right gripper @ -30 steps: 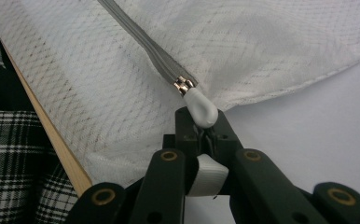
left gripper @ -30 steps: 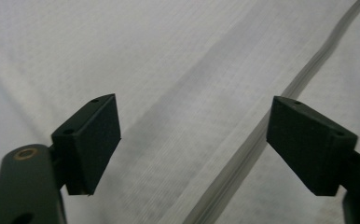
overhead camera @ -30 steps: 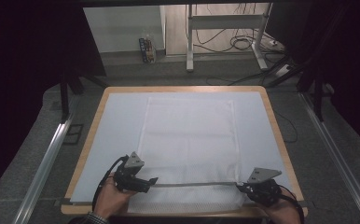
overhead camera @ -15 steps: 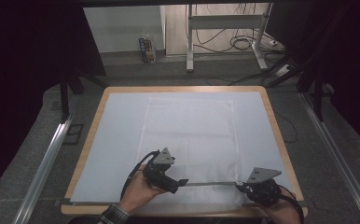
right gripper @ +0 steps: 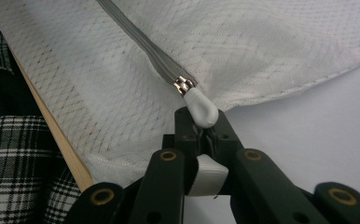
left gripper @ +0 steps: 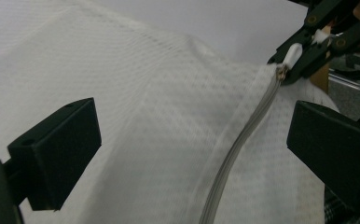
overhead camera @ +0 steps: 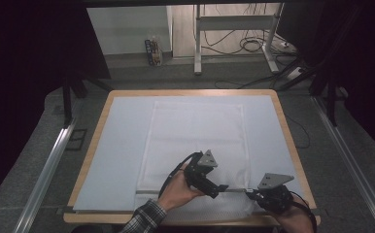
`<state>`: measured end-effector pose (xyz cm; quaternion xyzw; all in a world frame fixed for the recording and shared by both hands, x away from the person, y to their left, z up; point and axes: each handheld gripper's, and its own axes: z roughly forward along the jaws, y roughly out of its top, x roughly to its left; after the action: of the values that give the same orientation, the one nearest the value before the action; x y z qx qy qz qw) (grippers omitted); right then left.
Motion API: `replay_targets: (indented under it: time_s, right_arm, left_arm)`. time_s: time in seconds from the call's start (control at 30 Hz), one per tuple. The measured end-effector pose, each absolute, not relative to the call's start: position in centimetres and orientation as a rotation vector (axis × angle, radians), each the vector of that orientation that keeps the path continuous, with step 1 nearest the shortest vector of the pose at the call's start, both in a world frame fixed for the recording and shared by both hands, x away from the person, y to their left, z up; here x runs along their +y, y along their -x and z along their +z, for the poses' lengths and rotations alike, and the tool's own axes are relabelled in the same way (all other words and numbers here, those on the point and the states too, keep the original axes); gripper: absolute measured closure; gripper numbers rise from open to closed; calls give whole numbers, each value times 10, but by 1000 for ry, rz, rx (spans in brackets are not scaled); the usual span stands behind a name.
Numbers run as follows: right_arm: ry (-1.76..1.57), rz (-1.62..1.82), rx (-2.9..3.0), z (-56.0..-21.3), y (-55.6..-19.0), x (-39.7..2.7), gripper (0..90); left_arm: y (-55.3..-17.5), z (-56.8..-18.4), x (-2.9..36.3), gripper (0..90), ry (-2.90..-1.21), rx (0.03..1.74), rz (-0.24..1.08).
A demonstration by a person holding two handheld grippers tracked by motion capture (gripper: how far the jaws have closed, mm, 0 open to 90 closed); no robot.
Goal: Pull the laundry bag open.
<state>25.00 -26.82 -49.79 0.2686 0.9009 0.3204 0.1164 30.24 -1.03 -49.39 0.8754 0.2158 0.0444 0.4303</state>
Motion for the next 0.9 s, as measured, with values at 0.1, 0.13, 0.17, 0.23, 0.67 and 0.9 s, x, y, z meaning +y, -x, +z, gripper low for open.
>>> replay_targets:
  time_s: [0.1,0.13,0.17,0.23,0.67,0.9]
  right_arm:
    - [-792,943,2642,-498,-251,-269,840]
    - [-799,944,2644,-498,-251,-268,840]
    - [-799,944,2644,-498,-251,-268,840]
    - [-801,948,2644,-498,-251,-269,839]
    - [-808,967,2644,-497,-252,-270,832]
    - [-808,971,2641,-497,-251,-269,832]
  left_arm:
    - [-306,-497,-28,24,-2197,516,106]
    - [-308,-498,-33,23,-2205,502,110]
    - [-309,-498,-38,23,-2216,489,108]
    - [-310,-497,-52,22,-2222,466,102]
    - [-311,-500,-79,28,-2205,438,87]
    - [-312,-502,-80,31,-2202,458,119]
